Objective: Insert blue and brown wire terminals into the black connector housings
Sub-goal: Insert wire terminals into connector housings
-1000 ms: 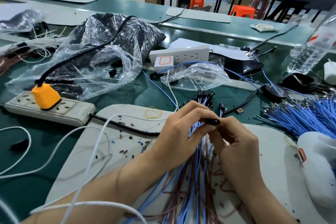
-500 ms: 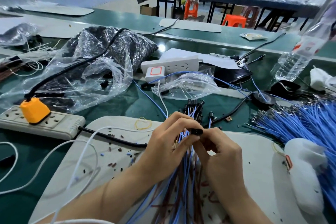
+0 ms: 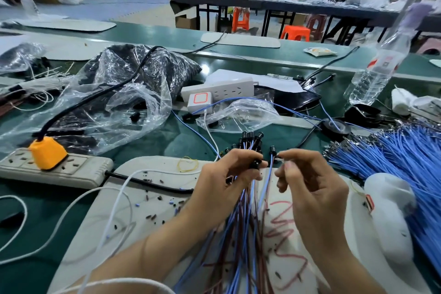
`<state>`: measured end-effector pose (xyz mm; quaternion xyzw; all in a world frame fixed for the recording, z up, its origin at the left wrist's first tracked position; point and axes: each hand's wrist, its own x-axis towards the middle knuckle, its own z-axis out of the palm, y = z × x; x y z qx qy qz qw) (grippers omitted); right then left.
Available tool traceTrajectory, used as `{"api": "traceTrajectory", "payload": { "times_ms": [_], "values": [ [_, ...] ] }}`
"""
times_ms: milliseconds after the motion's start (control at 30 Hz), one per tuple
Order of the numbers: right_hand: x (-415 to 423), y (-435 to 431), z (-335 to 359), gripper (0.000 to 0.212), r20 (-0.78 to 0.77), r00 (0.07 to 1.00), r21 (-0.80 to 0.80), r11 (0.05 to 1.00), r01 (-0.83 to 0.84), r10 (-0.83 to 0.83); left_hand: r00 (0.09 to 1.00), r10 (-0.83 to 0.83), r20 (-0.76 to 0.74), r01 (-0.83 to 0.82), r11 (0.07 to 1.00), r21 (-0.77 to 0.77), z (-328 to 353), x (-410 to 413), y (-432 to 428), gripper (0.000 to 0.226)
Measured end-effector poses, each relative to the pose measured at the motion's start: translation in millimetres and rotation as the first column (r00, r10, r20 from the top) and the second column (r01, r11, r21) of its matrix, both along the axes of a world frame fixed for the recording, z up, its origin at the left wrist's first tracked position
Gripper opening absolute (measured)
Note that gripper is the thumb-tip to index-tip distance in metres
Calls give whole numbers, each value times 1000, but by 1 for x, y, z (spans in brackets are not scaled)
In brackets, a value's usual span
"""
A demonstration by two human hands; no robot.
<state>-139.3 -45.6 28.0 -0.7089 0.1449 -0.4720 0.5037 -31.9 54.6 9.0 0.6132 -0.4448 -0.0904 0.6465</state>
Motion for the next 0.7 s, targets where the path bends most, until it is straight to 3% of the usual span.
{"api": "traceTrajectory", "payload": {
  "times_ms": [200, 467, 700],
  "values": [
    [-3, 2, 8, 23, 1, 996, 5, 996, -92, 92, 999, 21, 26, -21, 1000, 4, 2, -2, 0, 26],
    [-3, 2, 8, 23, -107, 993, -33, 998, -44, 40, 990, 10, 142, -14, 999, 31, 3, -3, 0, 21],
    [-4, -2, 12, 8, -179, 982, -1, 998, -61, 60, 985, 5, 171, -11, 999, 32, 0, -3, -4, 20]
  ]
}}
